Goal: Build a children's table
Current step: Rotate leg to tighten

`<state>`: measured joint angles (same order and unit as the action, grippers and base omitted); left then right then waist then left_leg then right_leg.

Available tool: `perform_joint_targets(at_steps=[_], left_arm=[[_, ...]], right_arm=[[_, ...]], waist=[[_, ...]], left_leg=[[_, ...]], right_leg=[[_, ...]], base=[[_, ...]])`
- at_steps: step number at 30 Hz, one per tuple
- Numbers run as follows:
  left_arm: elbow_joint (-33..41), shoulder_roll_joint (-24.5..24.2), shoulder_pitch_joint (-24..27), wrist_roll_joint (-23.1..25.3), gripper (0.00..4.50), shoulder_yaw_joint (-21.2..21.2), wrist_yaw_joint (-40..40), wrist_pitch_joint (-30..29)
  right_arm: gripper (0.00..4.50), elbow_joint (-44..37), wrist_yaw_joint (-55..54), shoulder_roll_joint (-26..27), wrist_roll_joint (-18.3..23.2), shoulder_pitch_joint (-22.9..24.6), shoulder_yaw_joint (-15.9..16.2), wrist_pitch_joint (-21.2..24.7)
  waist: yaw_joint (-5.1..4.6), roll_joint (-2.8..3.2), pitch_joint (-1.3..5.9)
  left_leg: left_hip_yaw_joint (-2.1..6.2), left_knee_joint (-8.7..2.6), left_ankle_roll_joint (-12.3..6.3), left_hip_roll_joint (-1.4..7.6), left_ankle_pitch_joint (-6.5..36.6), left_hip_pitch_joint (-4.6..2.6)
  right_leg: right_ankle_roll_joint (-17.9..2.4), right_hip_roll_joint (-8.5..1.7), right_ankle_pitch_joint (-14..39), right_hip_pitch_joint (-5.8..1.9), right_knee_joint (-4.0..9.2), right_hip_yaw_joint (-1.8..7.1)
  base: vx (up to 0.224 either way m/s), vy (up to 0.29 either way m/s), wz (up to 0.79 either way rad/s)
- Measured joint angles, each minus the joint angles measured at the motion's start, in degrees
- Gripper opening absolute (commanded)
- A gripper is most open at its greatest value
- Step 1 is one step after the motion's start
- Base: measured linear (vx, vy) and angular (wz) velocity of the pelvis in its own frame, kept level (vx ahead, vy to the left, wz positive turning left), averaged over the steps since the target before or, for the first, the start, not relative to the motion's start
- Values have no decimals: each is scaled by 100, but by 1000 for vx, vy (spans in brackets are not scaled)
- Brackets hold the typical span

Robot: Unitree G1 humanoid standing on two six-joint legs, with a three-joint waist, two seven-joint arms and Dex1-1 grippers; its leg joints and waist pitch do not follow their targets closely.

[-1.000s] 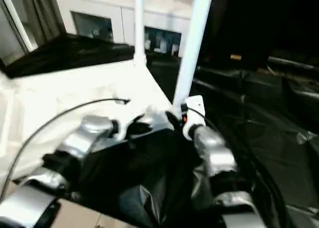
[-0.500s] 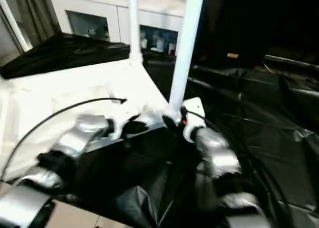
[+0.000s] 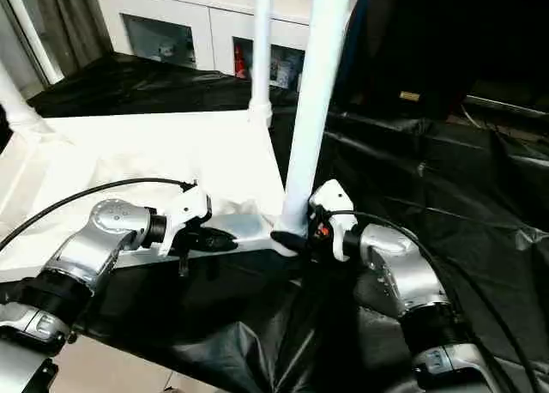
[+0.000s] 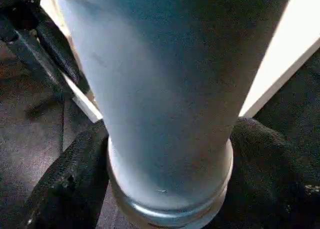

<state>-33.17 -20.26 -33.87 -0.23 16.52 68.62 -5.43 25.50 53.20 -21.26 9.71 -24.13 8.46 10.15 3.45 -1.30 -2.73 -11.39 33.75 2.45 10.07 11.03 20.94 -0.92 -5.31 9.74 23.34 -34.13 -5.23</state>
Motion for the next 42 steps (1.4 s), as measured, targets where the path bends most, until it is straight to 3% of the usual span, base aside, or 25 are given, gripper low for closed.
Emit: perform_joint_targets(at_steps=[7,14,24,30,33,36,38,42], left_arm=[[99,-14,48,0,0,0,25,-46],[76,5,47,12,0,-4,-57,-57],[-930,1134,-629,511,0,-45,-2124,-301],[-1123,1349,-725,616,0,-42,-2429,-266],[-1151,1348,-730,655,0,-42,-2439,-202],[-1149,1220,-723,661,0,-40,-2398,-118],[-1093,1125,-680,656,0,-40,-2281,-42],[-843,854,-511,566,0,-43,-1830,52]], right_arm=[[292,-70,117,2,83,80,-2,54],[279,-34,-88,159,163,155,-143,73],[277,898,-3460,1388,-70,-426,-998,63],[277,1094,-4031,1628,-271,-522,-1031,-149],[347,1176,-3998,1648,-248,-540,-1088,-247],[349,1194,-3736,1577,-243,-532,-1079,-325],[384,1193,-3426,1442,-245,-493,-1018,-401],[393,1033,-2433,1029,-253,-389,-714,-460]], waist=[[1,0,0],[-8,-1,1],[-42,8,11],[-11,31,26],[-17,30,26],[-28,29,25],[-62,27,24],[-89,27,23]], left_leg=[[0,-1,0,0,0,2],[1,3,0,0,0,0],[0,25,0,-2,-2,-13],[1,17,-3,-3,-3,-10],[0,19,-7,-3,-5,-8],[1,18,-7,-2,-5,-5],[2,16,-7,-1,-5,-2],[4,8,-8,4,-5,2]], right_leg=[[0,0,0,1,0,0],[0,0,0,-2,-2,0],[-3,-1,-3,-22,0,9],[2,-2,0,-28,0,12],[2,-2,0,-29,5,13],[2,-1,0,-27,3,12],[2,-1,0,-24,2,10],[3,2,1,-19,2,2]], base=[[0,0,0],[0,0,0],[0,0,0],[0,0,0],[0,0,0],[0,0,0],[0,0,0],[0,0,0]])
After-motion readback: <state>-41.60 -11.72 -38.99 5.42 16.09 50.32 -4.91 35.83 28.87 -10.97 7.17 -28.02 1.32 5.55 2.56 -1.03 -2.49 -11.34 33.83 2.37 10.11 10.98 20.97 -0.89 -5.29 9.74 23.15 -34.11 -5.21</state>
